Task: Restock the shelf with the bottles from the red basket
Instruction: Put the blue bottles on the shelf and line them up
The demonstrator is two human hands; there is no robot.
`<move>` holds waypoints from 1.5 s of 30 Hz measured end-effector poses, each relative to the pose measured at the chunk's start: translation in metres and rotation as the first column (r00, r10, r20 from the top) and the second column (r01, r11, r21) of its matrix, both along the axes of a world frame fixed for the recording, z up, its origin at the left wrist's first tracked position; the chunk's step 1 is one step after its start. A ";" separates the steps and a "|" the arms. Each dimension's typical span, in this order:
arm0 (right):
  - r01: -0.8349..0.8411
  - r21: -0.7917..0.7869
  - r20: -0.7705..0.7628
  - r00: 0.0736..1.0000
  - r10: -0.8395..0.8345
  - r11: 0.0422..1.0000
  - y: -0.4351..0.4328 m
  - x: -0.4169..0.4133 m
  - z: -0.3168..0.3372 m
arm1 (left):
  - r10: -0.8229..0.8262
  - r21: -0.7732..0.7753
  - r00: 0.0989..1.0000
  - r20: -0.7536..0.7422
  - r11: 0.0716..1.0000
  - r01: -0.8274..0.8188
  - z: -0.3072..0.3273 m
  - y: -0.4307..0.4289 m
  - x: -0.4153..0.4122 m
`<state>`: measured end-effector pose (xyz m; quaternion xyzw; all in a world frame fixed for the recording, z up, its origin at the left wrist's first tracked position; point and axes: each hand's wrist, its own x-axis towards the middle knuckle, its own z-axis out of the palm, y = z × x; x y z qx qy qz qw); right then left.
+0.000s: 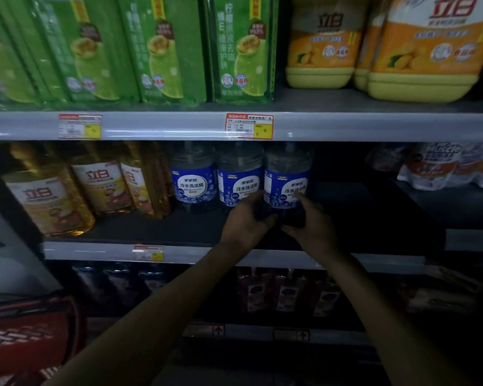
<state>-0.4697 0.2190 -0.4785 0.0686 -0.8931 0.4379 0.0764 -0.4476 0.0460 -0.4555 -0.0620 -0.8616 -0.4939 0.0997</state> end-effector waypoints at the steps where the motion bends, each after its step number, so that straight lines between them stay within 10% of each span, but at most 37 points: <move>1: -0.012 0.071 -0.025 1.000 0.014 0.997 -0.003 0.005 0.003 | 0.008 -0.102 1.000 -0.026 0.995 -0.010 0.002 -0.009 0.007; 12: -0.278 0.454 -0.084 0.932 0.351 0.847 -0.089 0.079 0.031 | 0.148 -0.740 0.986 -0.071 0.655 -0.151 0.016 -0.145 0.124; 45: -0.737 0.676 0.377 0.357 0.854 0.010 -0.500 0.246 -0.114 | 0.764 -0.832 0.587 0.266 0.490 -0.260 -0.135 -0.483 0.442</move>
